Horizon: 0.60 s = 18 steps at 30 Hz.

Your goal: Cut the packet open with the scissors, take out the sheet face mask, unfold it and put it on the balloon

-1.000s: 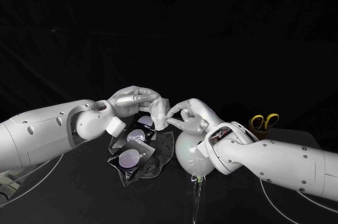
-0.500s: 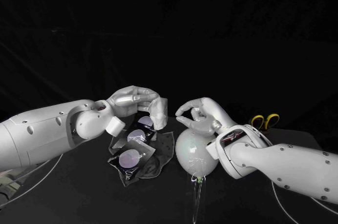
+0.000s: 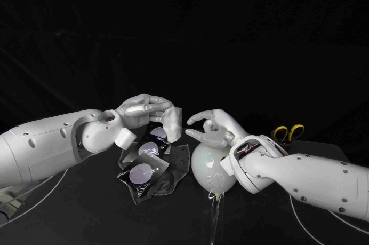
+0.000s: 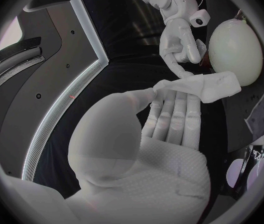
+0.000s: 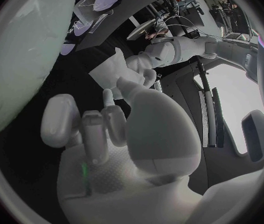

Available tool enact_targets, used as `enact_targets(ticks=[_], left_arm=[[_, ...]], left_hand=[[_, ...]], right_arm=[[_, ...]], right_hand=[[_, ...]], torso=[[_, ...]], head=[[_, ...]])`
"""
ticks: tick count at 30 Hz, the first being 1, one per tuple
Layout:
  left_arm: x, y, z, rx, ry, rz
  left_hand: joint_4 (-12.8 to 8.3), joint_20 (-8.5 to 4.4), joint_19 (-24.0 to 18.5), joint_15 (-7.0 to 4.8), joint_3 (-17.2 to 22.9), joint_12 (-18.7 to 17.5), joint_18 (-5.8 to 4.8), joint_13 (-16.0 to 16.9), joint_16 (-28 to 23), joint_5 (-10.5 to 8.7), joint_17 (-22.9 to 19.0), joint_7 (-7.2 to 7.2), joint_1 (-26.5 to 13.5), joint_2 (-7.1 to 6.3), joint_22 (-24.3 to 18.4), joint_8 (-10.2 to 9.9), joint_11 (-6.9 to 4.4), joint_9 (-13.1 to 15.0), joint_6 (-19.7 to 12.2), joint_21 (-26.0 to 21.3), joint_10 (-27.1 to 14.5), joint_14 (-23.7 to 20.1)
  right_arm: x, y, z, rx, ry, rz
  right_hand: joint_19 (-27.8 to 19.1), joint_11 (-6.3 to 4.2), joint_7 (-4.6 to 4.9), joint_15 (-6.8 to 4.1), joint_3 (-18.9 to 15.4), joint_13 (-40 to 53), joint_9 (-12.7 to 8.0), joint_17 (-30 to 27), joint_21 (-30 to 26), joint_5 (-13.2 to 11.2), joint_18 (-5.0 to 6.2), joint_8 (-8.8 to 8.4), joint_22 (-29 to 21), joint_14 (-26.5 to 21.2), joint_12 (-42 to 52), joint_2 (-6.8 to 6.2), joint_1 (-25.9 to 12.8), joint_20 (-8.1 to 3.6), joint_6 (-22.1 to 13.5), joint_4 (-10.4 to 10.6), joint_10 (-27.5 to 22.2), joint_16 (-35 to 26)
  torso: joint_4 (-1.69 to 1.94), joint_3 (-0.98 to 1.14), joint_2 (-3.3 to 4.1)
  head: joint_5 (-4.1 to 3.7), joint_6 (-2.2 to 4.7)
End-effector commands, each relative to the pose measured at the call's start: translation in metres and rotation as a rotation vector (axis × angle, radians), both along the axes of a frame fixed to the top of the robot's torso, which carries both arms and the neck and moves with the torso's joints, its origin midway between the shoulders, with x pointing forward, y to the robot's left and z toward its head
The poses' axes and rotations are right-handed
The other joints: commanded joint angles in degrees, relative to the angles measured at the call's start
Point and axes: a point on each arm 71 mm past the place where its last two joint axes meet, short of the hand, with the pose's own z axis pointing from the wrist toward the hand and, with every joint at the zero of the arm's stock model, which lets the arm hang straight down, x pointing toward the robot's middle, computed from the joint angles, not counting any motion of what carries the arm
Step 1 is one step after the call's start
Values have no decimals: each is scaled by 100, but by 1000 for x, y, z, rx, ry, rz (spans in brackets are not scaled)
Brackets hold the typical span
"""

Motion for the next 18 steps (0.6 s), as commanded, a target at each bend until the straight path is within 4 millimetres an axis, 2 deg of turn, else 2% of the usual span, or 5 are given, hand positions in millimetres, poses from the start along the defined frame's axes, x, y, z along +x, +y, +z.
enact_targets(ticks=[1,10,18], left_arm=[[0,-2,3,-18,-10,-2],[0,-3,3,-17,-10,-5],[0,-4,3,-17,-11,-7]], left_hand=[[-196,-3,-30,11,241,-5,63,-3,-27,19,-3,23,37,3,-7,20,3,7,5,-33,-48,36],[-196,-3,-30,11,241,-5,63,-3,-27,19,-3,23,37,3,-7,20,3,7,5,-33,-48,36],[-200,-2,-31,12,245,-6,64,-3,-38,18,-16,23,36,2,-11,16,3,10,6,-34,-49,41]], right_arm=[[1,7,-2,-20,20,33],[3,19,-1,-22,-28,47],[1,28,0,-6,-57,54]], right_hand=[[-2,49,9,47,-48,767,-28,1505,1,-19,37,-42,935,607,38,-26,62,56,-24,-9,55,20],[9,66,24,66,-68,785,-86,1505,34,-19,38,-106,944,607,63,1,154,92,19,-47,58,20],[46,30,-22,42,-66,823,-140,1505,128,-19,41,-103,967,607,120,85,250,117,268,-77,82,20]], torso=[[2,-3,5],[0,0,1],[1,1,1]], head=[[-2,-12],[-2,-16],[3,-25]])
